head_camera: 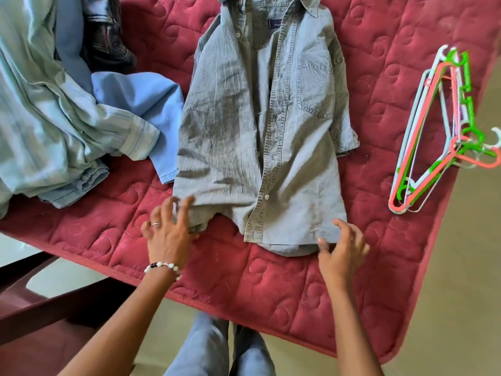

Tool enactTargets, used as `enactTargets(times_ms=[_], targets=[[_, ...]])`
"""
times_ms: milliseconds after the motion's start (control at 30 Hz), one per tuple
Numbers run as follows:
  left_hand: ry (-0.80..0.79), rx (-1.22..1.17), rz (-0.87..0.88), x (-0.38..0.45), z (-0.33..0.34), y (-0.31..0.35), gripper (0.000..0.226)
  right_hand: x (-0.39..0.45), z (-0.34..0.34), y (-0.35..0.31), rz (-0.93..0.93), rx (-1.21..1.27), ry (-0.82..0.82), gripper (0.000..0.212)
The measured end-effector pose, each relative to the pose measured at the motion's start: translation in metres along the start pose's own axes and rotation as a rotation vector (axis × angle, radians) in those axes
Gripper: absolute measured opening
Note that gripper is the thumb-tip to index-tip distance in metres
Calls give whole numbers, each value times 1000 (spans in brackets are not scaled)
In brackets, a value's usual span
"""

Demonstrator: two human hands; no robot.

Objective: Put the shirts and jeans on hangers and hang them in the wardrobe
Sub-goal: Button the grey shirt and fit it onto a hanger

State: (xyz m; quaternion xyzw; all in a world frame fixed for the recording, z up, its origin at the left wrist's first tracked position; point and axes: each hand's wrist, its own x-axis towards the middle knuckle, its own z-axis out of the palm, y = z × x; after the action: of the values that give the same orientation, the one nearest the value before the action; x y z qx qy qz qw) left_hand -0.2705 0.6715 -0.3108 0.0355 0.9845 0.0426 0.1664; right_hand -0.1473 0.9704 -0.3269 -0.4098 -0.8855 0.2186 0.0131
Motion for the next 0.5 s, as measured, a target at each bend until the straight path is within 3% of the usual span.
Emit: enactTargets(times_ms=[67, 167, 233, 300, 400, 500], targets=[[92, -137, -116, -2, 5, -17, 60, -5, 0, 23, 83, -4, -87, 68], [143, -291, -119, 6, 5, -25, 45, -1, 0, 25, 201, 112, -92, 71], [204, -435, -190, 12, -3, -15, 38, 7, 3, 18, 294, 248, -62, 62], [242, -704, -409, 16, -13, 0, 28, 12, 8, 14, 389, 397, -32, 47], [207, -1331, -730, 21, -19, 9, 15, 16, 0, -11, 580, 655, 43, 27], [192, -1503, -742, 21, -35, 6, 17, 20, -21, -37, 828, 1176, 181, 21]])
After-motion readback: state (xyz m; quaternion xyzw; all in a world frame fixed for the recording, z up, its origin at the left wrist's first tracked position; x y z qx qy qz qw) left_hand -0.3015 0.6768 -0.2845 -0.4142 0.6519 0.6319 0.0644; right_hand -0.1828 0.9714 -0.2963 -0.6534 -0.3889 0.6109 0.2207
